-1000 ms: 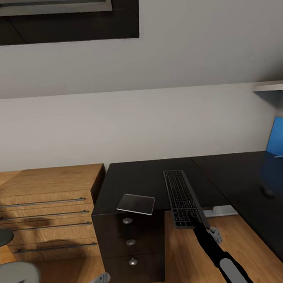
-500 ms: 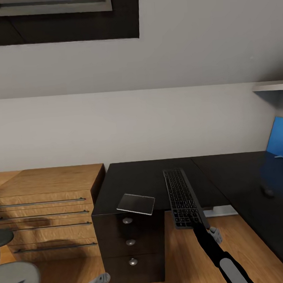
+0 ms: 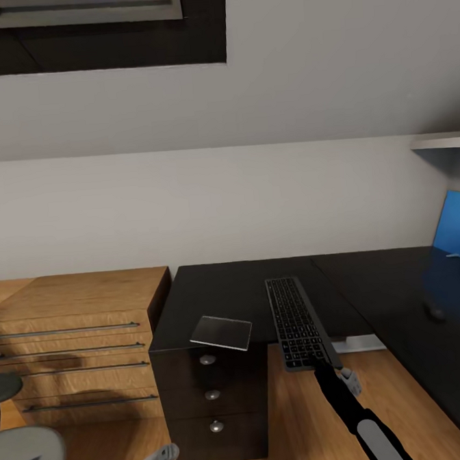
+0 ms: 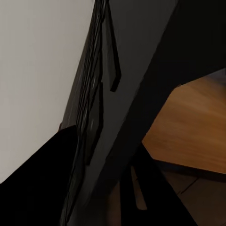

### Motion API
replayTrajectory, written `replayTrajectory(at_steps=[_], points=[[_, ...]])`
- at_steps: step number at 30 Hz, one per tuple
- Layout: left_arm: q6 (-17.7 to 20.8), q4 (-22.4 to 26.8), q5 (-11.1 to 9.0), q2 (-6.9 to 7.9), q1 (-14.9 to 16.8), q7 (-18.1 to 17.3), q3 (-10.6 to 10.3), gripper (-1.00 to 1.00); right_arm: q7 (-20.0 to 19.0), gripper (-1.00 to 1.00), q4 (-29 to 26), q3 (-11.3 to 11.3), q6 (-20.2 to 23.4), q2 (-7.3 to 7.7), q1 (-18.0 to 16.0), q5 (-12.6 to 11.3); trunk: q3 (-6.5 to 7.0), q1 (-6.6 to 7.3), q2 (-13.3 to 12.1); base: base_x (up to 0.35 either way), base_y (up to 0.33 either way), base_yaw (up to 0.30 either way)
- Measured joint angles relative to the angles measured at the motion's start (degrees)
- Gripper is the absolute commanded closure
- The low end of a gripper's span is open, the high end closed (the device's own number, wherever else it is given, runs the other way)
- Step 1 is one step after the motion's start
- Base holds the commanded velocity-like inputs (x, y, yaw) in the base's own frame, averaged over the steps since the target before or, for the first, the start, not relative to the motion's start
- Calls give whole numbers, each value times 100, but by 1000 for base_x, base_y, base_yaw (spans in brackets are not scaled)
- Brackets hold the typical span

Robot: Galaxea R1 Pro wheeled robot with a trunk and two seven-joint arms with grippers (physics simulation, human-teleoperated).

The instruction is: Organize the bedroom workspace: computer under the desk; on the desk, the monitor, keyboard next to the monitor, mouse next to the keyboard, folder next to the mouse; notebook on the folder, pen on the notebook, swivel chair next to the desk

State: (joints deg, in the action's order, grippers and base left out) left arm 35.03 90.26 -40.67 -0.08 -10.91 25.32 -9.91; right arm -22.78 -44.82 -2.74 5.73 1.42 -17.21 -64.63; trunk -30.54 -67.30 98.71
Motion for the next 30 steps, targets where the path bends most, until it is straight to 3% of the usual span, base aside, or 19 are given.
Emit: replayTrajectory(at_steps=[16, 18, 24, 28, 30], points=[[-2, -33, -5, -6, 0, 5, -17, -100, -23, 100, -168, -10, -5, 97, 10, -21, 288, 352, -642, 0, 0, 0], [-2, -188, 30, -18, 2, 6, -58, -100, 5, 100, -699, -12, -8, 104, 44, -27, 324, 396, -722, 0, 0, 0], [-6, -458, 111, -20, 1, 8, -77, -100, 70, 100, -1469, -13, 3, 113, 308, -12, 431, 527, -963, 0, 0, 0], [-86, -937, 305, -27, 0, -3, -83, -100, 176, 100, -1924, -16, 25, 160, 523, -6, 503, 615, -1123, 0, 0, 0], [-256, -1158, 461, -25, 1, -17, -81, -100, 199, 100, -2179, -17, 33, 263, 667, -14, 539, 659, -1204, 0, 0, 0]])
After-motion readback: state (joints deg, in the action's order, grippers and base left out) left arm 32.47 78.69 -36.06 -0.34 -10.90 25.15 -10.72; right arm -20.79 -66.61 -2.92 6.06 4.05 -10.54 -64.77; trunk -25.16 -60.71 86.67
